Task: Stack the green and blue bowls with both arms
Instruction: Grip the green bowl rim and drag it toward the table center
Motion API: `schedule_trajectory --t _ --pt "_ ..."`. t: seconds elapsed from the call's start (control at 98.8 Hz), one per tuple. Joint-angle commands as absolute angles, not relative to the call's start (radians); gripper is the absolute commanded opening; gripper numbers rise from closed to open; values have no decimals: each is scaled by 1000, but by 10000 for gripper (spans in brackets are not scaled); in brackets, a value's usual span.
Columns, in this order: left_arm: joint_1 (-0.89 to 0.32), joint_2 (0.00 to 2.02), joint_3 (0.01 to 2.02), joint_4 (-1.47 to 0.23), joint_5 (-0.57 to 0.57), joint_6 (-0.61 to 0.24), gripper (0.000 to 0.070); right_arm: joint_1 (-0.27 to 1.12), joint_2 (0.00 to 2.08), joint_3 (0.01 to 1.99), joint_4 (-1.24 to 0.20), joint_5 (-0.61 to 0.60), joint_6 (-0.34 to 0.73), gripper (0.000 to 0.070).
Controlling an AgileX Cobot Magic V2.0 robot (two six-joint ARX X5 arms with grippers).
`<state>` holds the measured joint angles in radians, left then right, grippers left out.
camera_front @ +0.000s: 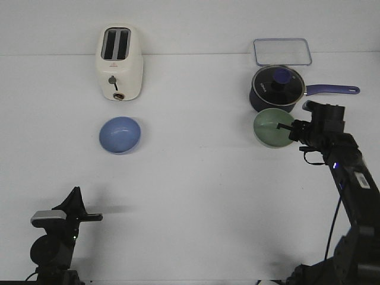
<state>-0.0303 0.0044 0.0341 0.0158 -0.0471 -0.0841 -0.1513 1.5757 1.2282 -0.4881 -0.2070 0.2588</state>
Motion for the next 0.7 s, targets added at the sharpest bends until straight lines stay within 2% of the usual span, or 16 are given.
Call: schedule_trajectory --t 0.0,0.172,0.314,0.516,0.688 --pt "-30 3 14 31 -44 -71 13 -134 1497 1222 -506 -236 265 0" --pt "-30 3 14 31 -44 -71 13 1 1246 1064 -517 -244 289 0" --pt "-30 3 14 31 -44 -71 13 212 1092 910 -517 -238 356 0" --pt "-30 3 14 31 -44 -71 13 491 1068 778 -469 -104 450 0" --pt "-30 3 14 31 -44 -71 13 622 1141 750 -410 -36 502 0"
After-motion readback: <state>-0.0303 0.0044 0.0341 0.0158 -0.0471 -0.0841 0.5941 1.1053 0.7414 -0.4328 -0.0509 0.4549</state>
